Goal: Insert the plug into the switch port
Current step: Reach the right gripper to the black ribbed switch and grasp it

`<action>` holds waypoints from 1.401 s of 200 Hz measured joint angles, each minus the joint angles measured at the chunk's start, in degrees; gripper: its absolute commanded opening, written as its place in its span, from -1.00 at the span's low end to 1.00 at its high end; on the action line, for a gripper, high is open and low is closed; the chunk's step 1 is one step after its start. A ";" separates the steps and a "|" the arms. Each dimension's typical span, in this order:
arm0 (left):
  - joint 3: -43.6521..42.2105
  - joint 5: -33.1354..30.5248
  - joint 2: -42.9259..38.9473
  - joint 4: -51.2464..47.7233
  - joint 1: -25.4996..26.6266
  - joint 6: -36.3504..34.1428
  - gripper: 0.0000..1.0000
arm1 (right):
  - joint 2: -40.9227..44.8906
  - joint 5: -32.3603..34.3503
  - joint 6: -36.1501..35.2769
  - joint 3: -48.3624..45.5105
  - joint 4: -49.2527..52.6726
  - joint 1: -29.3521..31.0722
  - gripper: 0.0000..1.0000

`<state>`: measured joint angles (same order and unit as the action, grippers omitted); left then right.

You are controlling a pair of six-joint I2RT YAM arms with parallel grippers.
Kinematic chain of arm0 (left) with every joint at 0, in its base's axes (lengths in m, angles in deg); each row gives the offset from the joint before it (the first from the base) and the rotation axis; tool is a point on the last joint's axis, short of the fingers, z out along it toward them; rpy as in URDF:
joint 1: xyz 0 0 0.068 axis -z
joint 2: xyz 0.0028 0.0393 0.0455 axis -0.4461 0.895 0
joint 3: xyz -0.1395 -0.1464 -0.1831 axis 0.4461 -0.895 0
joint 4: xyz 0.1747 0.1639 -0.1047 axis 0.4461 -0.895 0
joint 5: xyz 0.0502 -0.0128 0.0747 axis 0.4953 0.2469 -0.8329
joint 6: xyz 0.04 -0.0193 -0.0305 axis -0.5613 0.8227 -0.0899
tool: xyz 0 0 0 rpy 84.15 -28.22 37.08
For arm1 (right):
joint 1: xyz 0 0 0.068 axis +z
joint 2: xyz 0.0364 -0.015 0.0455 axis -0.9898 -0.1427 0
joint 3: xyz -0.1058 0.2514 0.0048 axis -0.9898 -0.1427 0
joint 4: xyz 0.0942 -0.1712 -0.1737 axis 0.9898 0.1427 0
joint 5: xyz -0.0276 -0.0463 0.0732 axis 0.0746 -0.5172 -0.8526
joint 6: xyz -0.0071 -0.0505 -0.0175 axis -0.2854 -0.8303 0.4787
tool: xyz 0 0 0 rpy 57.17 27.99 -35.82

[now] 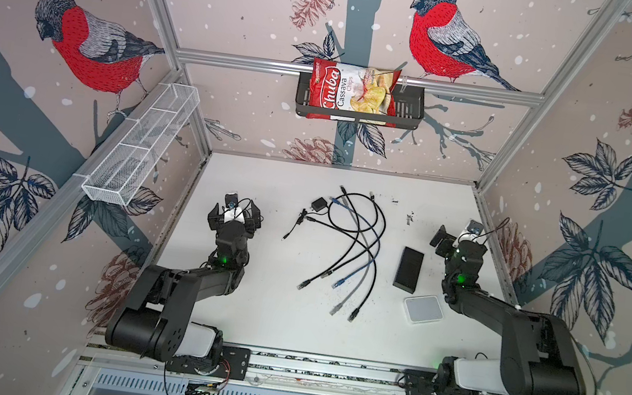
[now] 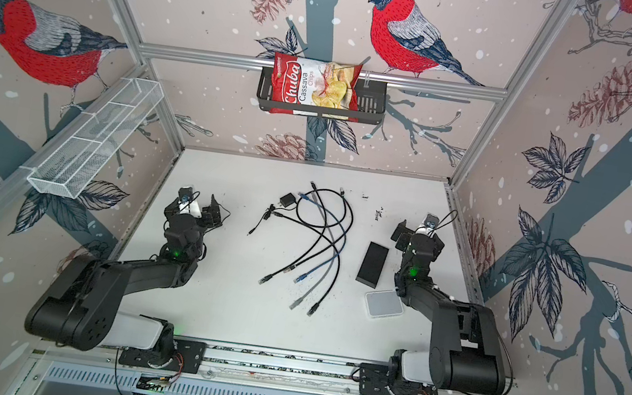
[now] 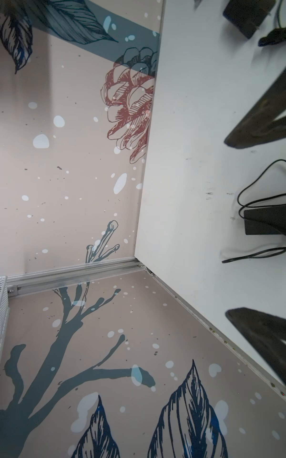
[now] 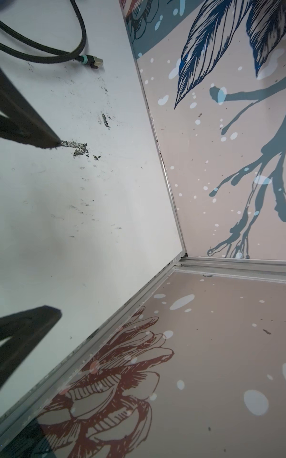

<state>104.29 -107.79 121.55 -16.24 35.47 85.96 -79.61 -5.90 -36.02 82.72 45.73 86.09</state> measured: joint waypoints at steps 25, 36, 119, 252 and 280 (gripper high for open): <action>3.63 0.94 -3.65 -10.21 0.22 2.99 0.97 | -0.85 2.58 2.43 3.34 6.58 1.29 0.99; 4.59 1.86 -4.81 -13.81 0.33 4.35 0.97 | -0.85 3.58 3.02 4.63 8.70 1.75 0.99; 6.23 5.90 -14.36 -29.51 2.45 14.49 0.97 | 0.76 7.50 11.80 12.39 27.41 3.04 0.98; 8.26 9.49 -13.31 -46.99 6.32 21.84 0.97 | -3.06 7.82 22.43 29.62 57.96 16.76 0.98; 10.40 10.71 -11.50 -49.16 8.68 22.34 0.97 | -2.47 5.81 24.06 29.38 61.86 16.65 0.98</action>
<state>114.69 -97.08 110.05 -65.39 44.15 108.29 -82.08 -0.09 -11.96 112.10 107.58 102.75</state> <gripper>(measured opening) 0.985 0.990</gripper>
